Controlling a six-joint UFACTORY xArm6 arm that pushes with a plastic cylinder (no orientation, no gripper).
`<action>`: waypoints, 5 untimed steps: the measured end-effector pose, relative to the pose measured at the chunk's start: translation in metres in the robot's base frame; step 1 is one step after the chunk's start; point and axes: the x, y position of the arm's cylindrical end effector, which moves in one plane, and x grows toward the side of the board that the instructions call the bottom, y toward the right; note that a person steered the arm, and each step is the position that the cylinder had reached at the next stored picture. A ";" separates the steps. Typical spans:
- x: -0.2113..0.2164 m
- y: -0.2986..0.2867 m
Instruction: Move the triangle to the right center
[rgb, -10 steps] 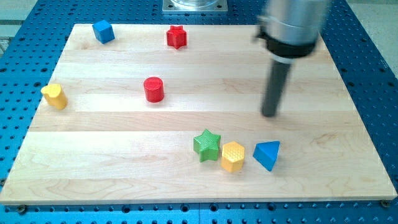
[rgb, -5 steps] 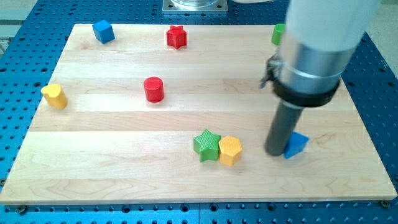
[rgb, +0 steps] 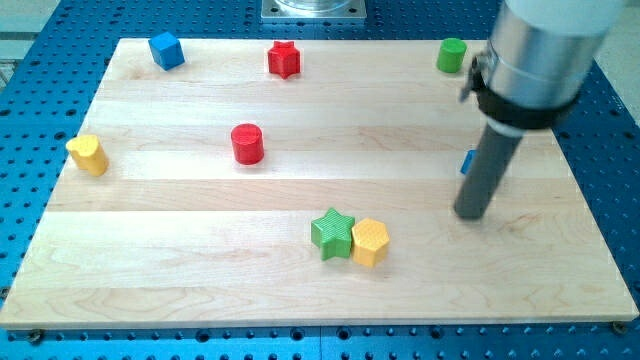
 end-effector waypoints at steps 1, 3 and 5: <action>-0.033 0.030; -0.076 0.012; -0.078 -0.111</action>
